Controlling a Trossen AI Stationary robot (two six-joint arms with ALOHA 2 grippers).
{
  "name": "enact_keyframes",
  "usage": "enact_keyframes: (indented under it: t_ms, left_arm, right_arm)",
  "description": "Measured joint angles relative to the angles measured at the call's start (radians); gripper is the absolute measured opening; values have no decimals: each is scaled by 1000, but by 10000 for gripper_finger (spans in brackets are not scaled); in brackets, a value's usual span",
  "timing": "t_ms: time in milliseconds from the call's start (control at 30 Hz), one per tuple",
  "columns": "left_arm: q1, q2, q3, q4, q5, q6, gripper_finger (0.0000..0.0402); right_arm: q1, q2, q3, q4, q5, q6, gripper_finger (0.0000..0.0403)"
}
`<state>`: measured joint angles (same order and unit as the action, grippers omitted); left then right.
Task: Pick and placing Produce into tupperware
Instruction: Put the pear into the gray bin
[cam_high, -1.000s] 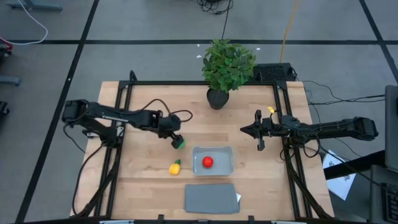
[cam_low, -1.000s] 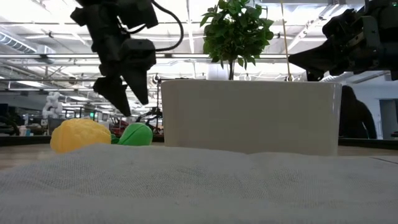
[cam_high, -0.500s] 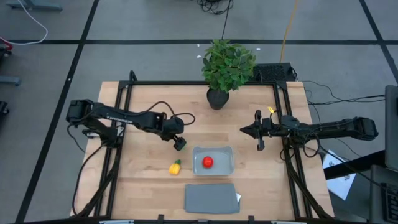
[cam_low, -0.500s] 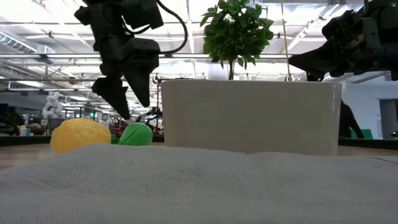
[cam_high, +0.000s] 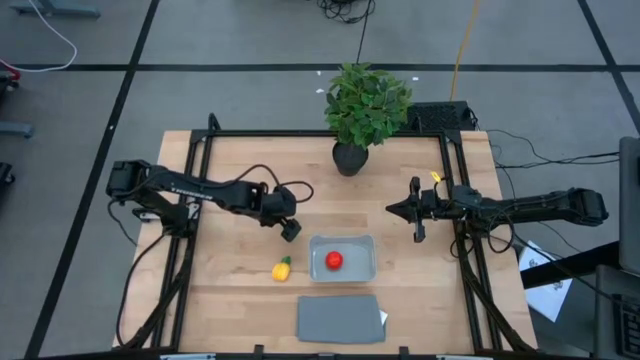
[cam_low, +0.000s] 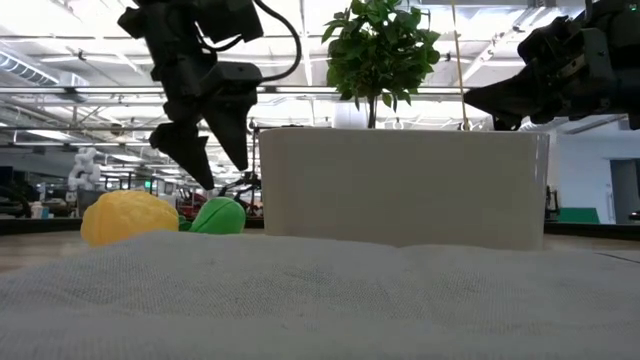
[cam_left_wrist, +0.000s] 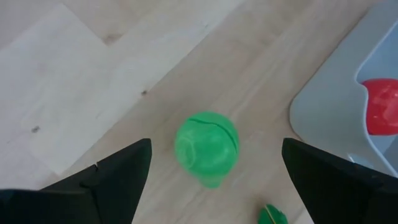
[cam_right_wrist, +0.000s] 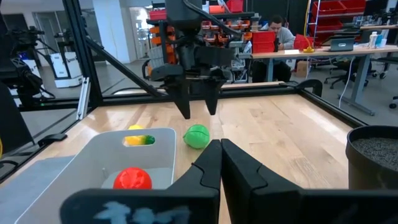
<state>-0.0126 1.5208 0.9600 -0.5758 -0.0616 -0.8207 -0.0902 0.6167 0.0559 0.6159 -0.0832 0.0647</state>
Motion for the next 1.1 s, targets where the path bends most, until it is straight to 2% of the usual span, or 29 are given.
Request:
enact_keyframes:
  t_ms: [267, 567, 1100]
  left_arm:
    - [-28, 0, 0, 0, -1, -29, 367]
    - [-57, 1, 0, 0, -50, -58, 367]
    - [-69, 109, 0, 53, -53, -51, 367]
  right_arm:
    - [0, 0, 0, 0, 0, -1, 0]
    - [0, 0, 0, -8, 0, 0, 0]
    - [0, 0, 0, -9, 0, 1, 0]
